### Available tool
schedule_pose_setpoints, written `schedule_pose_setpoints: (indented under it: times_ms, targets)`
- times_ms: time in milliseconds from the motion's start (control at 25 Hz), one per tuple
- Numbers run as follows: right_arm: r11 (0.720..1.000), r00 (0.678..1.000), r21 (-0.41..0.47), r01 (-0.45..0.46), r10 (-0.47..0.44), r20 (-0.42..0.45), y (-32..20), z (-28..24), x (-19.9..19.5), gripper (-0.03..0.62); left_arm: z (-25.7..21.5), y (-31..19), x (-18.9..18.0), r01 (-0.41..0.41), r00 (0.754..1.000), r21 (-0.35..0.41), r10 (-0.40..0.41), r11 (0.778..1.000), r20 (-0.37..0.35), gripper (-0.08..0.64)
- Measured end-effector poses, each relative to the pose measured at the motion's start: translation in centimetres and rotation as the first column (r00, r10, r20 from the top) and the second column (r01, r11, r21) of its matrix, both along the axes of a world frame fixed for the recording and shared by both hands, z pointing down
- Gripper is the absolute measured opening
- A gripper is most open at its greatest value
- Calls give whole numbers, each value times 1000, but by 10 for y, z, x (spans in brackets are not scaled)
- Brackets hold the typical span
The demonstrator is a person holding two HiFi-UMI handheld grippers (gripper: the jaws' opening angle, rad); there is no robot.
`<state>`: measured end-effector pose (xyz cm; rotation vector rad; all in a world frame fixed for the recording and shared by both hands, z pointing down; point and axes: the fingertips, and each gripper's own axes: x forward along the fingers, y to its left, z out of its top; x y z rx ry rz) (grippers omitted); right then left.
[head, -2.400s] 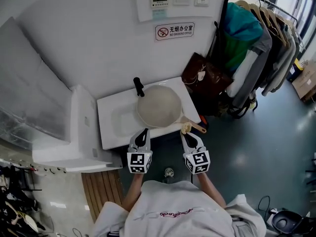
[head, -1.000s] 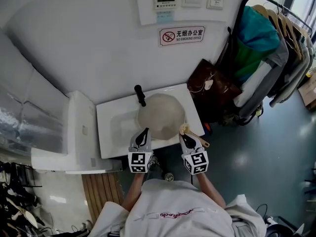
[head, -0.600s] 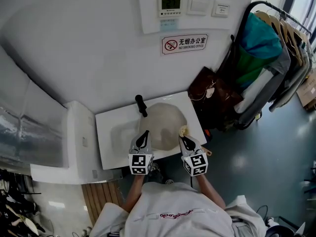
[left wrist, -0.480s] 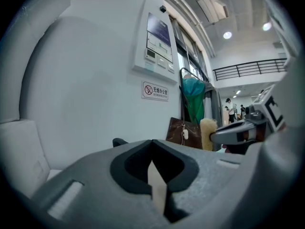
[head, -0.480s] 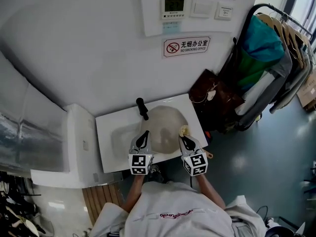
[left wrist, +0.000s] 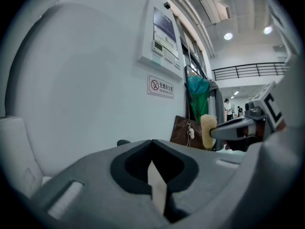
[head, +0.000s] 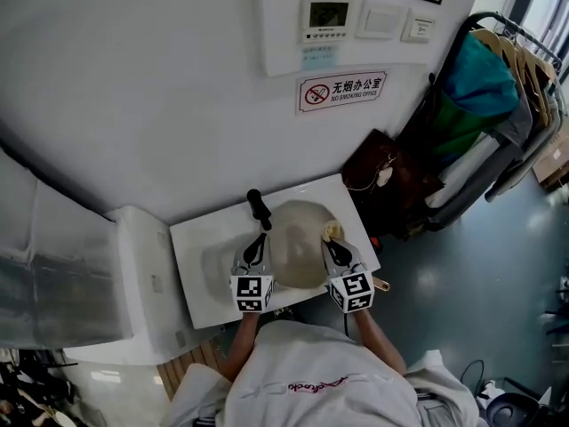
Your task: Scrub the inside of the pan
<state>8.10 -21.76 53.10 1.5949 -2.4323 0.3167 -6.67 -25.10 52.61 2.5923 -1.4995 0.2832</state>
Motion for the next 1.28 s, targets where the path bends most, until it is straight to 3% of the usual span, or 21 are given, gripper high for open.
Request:
schedule_pose_setpoints:
  times_ms: [800,1280]
  targets:
    - [998,996,-60,-30,25,-83,-34,23,-46,24,56,-32,-43,-48,999,-103,47,994,-9,0]
    - [994,995,-95,51,-59,-75,-58,43,-42,24,79,-45,-46,23,1000,-152,-20,988,22,0]
